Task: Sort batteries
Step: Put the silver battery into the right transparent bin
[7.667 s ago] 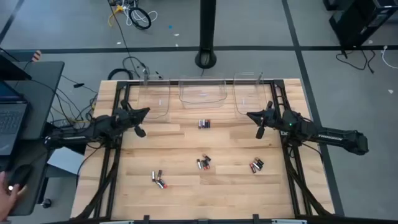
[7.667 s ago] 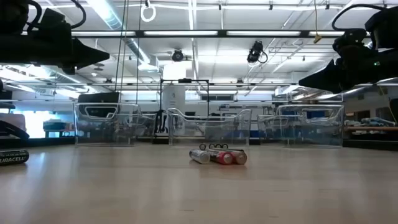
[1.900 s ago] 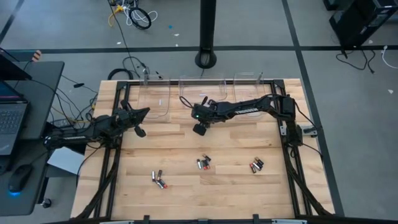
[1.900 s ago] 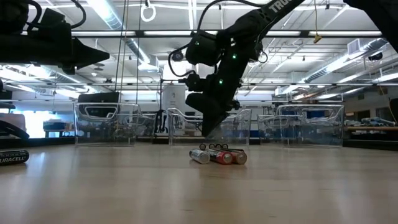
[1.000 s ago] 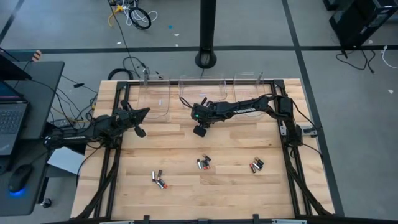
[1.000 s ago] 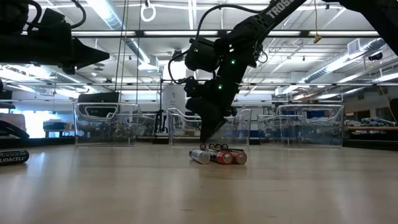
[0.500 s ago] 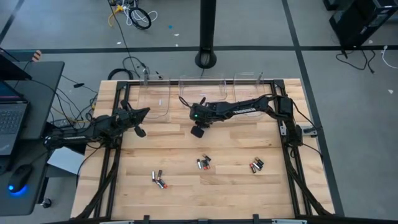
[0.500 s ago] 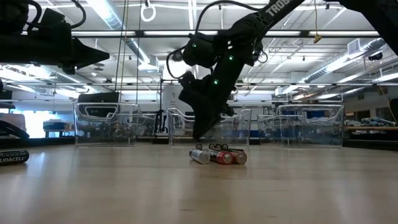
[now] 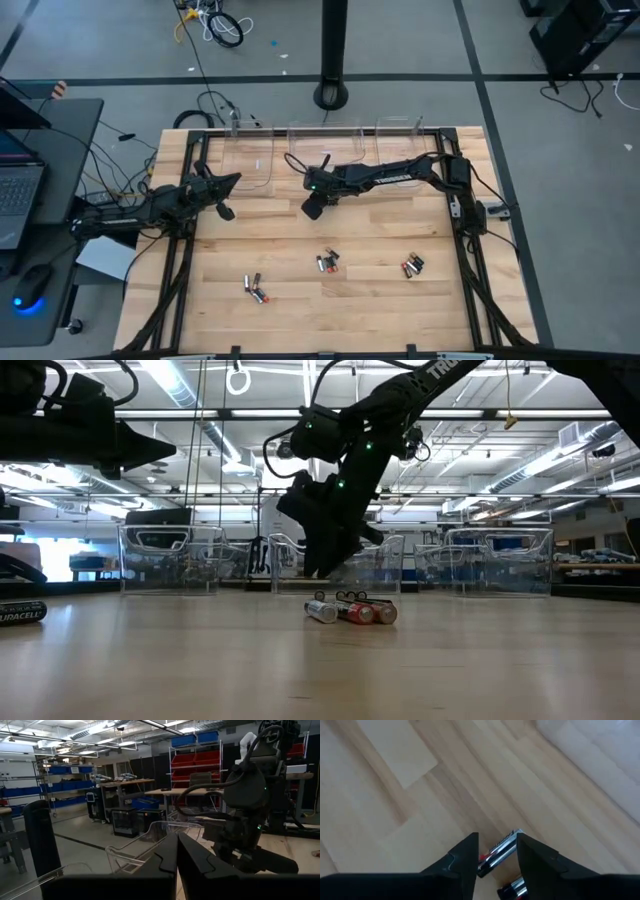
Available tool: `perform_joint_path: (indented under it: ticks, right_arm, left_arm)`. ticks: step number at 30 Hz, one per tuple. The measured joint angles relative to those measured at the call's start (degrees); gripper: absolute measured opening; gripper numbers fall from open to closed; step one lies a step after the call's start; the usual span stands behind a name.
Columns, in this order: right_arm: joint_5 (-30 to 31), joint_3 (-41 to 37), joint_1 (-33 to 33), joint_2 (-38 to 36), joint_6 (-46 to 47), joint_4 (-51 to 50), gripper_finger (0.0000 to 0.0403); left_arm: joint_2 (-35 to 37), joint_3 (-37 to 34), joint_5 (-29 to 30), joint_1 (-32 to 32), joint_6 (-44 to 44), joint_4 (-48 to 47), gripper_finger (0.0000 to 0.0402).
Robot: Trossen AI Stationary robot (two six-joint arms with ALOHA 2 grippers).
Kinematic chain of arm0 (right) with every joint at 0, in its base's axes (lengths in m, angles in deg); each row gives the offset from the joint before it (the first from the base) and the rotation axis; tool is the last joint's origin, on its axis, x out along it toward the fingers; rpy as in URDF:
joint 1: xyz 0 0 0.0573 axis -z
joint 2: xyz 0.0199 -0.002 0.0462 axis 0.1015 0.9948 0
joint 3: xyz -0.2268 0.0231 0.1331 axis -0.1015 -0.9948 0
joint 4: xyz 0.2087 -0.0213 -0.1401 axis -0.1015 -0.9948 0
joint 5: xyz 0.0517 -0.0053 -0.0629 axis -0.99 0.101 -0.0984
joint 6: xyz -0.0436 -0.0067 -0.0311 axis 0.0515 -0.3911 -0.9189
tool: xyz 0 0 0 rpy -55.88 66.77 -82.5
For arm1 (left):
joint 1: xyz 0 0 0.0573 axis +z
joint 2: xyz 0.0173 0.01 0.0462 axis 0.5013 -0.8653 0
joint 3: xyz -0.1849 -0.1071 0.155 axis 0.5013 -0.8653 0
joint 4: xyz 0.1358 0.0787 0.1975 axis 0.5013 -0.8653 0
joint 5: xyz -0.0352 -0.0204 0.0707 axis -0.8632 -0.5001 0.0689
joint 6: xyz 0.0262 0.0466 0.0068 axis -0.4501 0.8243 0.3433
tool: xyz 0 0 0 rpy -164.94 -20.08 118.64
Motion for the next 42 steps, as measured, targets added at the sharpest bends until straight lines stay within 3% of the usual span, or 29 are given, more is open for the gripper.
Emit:
perform_joint_path:
  ticks: [16,24,29,36,42]
  right_arm:
    - [1.4,0.1,0.0,4.5,2.3,0.6,0.0139]
    - [1.4,0.1,-0.1,4.6,-2.6,1.6,0.0062]
    - [1.4,0.4,-0.7,4.5,-7.0,1.9,0.0058]
    - [0.5,6.7,-2.5,3.9,-12.9,-2.2,0.0058]
    - [0.6,13.7,-4.8,0.2,-17.3,-12.8,0.0058]
  left_arm:
    - [0.0,0.0,-0.3,0.0,0.0,0.3,0.0017]
    - [0.0,0.0,-0.3,0.0,0.0,0.5,0.0017]
    - [0.0,0.0,-0.2,0.0,0.0,0.5,0.0017]
    - [0.0,0.0,-0.2,0.0,0.0,0.5,0.0017]
    - [0.0,0.0,-0.2,0.0,0.0,0.5,0.0017]
